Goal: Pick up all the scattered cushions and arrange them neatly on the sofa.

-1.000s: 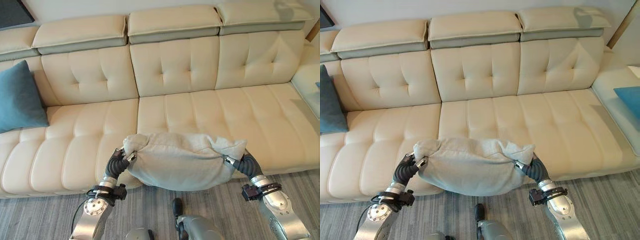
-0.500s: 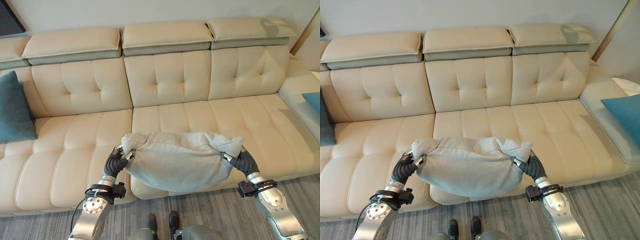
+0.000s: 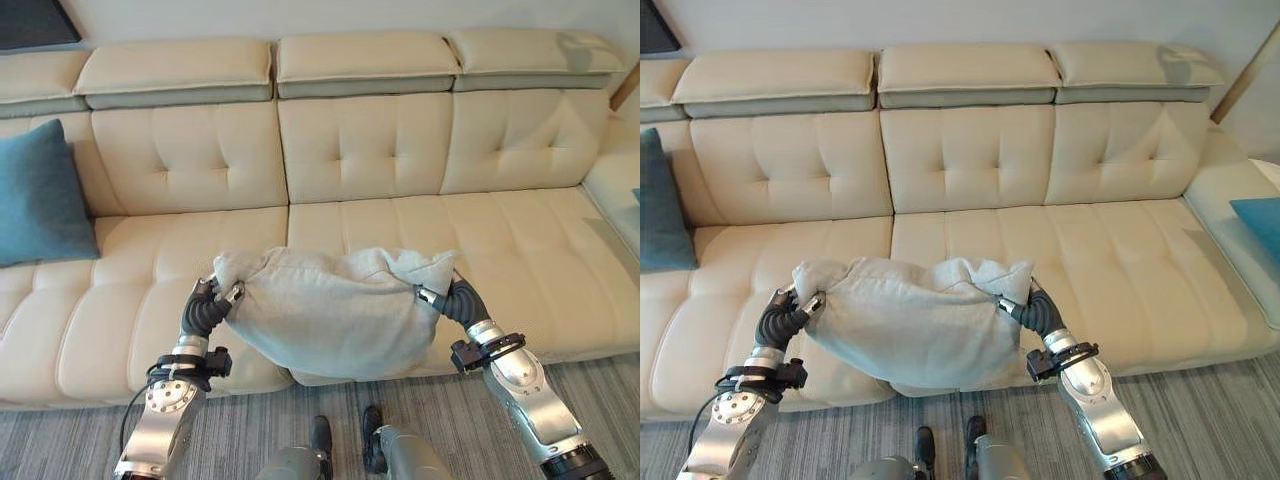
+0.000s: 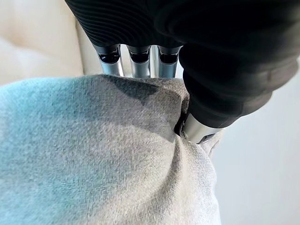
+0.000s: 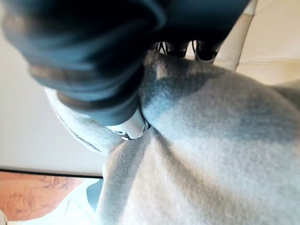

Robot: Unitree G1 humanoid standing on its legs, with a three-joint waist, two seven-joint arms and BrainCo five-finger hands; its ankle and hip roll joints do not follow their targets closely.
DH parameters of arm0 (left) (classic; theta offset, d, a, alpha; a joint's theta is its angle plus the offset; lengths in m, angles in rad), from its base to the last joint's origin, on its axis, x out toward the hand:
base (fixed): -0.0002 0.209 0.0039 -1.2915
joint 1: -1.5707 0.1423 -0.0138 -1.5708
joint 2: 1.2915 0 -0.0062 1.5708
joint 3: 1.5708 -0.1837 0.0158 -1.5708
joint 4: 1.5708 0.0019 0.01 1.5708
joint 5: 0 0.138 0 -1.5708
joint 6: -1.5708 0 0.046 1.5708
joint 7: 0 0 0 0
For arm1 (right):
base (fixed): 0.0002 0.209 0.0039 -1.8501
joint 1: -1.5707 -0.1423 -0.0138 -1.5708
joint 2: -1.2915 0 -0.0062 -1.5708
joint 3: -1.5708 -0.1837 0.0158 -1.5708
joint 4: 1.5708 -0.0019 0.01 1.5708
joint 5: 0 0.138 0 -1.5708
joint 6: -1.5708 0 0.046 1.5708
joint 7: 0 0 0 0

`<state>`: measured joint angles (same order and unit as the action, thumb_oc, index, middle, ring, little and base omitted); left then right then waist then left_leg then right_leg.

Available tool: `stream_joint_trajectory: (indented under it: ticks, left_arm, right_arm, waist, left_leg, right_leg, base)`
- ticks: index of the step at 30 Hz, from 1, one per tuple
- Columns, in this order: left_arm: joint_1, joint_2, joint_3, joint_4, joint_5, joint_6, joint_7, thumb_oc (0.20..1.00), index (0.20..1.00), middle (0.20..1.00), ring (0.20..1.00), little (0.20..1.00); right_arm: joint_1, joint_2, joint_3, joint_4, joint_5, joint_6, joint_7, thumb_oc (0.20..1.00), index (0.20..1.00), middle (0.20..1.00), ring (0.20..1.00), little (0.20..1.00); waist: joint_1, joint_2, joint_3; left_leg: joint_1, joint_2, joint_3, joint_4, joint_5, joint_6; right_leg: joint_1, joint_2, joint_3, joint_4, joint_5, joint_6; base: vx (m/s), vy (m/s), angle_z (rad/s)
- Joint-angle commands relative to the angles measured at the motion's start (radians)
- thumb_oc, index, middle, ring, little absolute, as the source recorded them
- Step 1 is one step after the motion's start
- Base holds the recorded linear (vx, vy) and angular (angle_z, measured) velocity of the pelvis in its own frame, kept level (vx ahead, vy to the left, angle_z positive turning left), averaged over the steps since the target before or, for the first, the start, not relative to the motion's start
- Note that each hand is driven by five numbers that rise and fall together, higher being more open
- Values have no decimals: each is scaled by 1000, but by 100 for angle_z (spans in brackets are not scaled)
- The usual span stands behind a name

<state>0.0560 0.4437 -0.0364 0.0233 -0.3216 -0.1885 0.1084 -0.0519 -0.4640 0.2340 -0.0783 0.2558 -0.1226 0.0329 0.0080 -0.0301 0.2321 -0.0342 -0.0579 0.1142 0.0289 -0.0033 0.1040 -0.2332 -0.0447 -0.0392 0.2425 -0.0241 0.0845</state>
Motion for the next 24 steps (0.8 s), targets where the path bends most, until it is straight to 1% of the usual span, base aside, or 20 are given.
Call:
stream_joint_trajectory:
  ticks: [1,2,4,5,6,7,10,11,15,16,21,22,23,24]
  left_arm:
    - [-123,55,-30,-42,51,-119,35,200,200,200,200,200]
    - [-198,73,-50,-9,56,-129,61,200,200,200,200,200]
    - [-306,86,-84,48,45,-140,101,200,200,200,200,200]
    - [-307,86,-85,49,45,-140,101,200,200,200,200,200]
    - [-437,98,-124,119,26,-157,153,200,200,200,200,200]
    - [-515,109,-147,170,32,-159,193,200,200,200,200,200]
    - [-749,123,-225,302,33,-173,268,200,200,200,200,200]
    - [-803,124,-247,332,35,-173,287,200,200,200,200,200]
    - [-1052,118,-327,553,11,-186,351,200,200,200,200,200]
    - [-1092,123,-336,591,14,-189,369,200,200,200,200,200]
    - [-1257,143,-375,764,-3,-189,397,200,200,200,200,200]
    - [-1287,155,-379,796,-8,-190,400,391,391,391,391,391]
    - [-1322,164,-389,816,-11,-192,401,1000,1000,1000,1000,1000]
    - [-1344,172,-398,847,-15,-189,401,1000,1000,1000,1000,1000]
  right_arm:
    - [-236,75,31,-7,53,-129,-26,200,200,200,200,200]
    - [-326,83,57,48,65,-136,-57,200,200,200,200,200]
    - [-421,97,76,107,81,-143,-87,200,200,200,200,200]
    - [-422,97,76,108,82,-143,-86,200,200,200,200,200]
    - [-538,113,102,183,106,-148,-125,200,200,200,200,200]
    - [-609,111,114,241,116,-150,-155,200,200,200,200,200]
    - [-794,93,120,403,141,-164,-217,200,200,200,200,200]
    - [-841,86,126,445,146,-165,-234,200,200,200,200,200]
    - [-1052,49,165,657,187,-178,-288,200,200,200,200,200]
    - [-1097,48,177,705,192,-175,-300,200,200,200,200,200]
    - [-1271,27,224,851,223,-184,-333,200,200,200,200,200]
    - [-1306,13,230,876,228,-185,-345,294,294,294,294,294]
    - [-1337,5,235,902,230,-183,-349,561,561,561,561,561]
    - [-1363,-7,245,924,230,-182,-358,1000,1000,1000,1000,1000]
  waist:
    - [10,-50,-44]
    - [21,-54,-43]
    - [31,-56,-36]
    - [31,-56,-37]
    - [42,-57,-21]
    - [49,-55,-13]
    - [67,-48,18]
    - [71,-45,18]
    - [83,-35,62]
    - [86,-35,68]
    - [93,-33,100]
    - [94,-34,103]
    - [96,-38,105]
    - [98,-37,105]
  left_leg:
    - [28,-20,-26,83,-152,-63]
    - [-6,-21,-25,88,-150,-64]
    - [-48,-18,-30,93,-145,-69]
    - [-49,-18,-30,94,-145,-69]
    - [-99,-17,-34,101,-138,-74]
    - [-121,-19,-38,104,-134,-76]
    - [-187,-24,-51,120,-119,-86]
    - [-196,-24,-55,117,-113,-88]
    - [-249,-26,-67,124,-99,-100]
    - [-262,-25,-69,126,-96,-102]
    - [-318,-16,-67,128,-87,-111]
    - [-332,-16,-67,126,-83,-113]
    - [-349,-19,-67,124,-73,-114]
    - [-355,-15,-67,122,-74,-116]
  right_leg:
    - [43,-25,21,-142,77,49]
    - [38,-36,6,-164,93,48]
    - [13,-40,0,-173,100,49]
    - [12,-40,0,-173,100,49]
    - [-19,-47,-5,-179,108,49]
    - [-36,-50,-5,-181,111,49]
    - [-85,-56,-5,-176,122,50]
    - [-93,-58,-4,-178,123,52]
    - [-139,-61,4,-177,131,57]
    - [-149,-63,4,-179,134,58]
    - [-203,-58,-2,-184,146,66]
    - [-216,-58,-3,-189,150,69]
    - [-230,-61,-5,-194,158,70]
    - [-235,-58,-8,-196,157,72]
  base:
    - [25,-53,32]
    - [4,-69,20]
    - [-25,-69,13]
    - [-71,-69,17]
    - [-92,-58,11]
    - [-111,-71,8]
    - [-55,-47,12]
    - [-35,-42,11]
    - [-38,-42,9]
    - [-40,-37,12]
    - [-44,-43,7]
    - [-73,-46,2]
    - [-45,-40,0]
    - [-50,-42,-1]
